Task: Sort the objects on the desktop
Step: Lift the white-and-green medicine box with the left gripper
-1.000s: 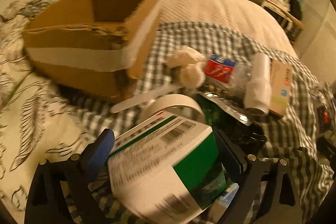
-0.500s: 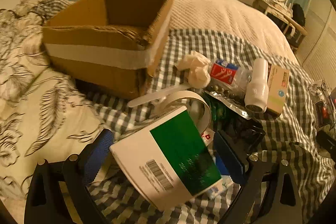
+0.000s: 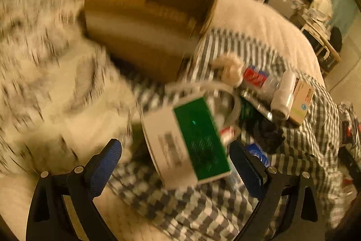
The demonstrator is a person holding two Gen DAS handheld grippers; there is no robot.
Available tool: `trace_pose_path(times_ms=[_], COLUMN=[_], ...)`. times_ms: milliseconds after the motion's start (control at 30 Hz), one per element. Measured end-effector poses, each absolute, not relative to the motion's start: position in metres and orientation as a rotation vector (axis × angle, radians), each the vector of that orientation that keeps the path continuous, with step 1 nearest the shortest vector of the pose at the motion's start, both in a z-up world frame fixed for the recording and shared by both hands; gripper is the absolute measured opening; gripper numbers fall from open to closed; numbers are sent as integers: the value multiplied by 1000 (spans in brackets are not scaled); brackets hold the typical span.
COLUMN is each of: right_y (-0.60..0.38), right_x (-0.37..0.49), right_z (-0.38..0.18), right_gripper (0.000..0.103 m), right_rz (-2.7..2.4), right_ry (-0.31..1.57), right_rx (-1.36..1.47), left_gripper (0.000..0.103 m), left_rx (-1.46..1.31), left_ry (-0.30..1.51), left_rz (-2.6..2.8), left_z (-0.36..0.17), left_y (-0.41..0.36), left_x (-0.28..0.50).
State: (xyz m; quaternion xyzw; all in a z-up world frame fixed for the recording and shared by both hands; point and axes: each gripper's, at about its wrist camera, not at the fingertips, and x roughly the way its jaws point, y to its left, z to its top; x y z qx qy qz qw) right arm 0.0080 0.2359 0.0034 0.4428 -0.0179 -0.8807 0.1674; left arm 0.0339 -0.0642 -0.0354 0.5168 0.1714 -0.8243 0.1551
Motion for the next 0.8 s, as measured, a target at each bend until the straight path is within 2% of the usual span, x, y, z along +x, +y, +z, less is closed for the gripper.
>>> trace_pose_path(times_ms=[200, 400, 467, 533, 567, 600, 700, 800], right_y=[240, 238, 237, 237, 237, 237, 236, 230], right_x=[10, 11, 9, 9, 9, 9, 9, 9], right_z=[4, 4, 3, 2, 2, 2, 0, -2], right_gripper=[42, 42, 42, 42, 42, 42, 42, 42], right_rz=[-2502, -2508, -2507, -2507, -2508, -2510, -2510, -2507], right_ry=[-70, -42, -40, -42, -44, -45, -33, 4], right_rx=[1247, 1248, 1256, 1261, 1263, 1263, 1266, 1277], left_gripper=[99, 99, 99, 99, 98, 89, 73, 71], left_rx=[1585, 1549, 1573, 1594, 1590, 1585, 1567, 1577], left_ry=[692, 520, 485, 374, 348, 343, 420, 456], left_rz=[-2313, -2386, -2355, -2296, -2282, -2263, -2256, -2275], left_z=[-62, -39, -44, -58, -63, -68, -68, -65], left_y=[-70, -37, -31, -26, -26, -28, -41, -49], left_x=[25, 12, 5, -5, -8, -9, -3, 0])
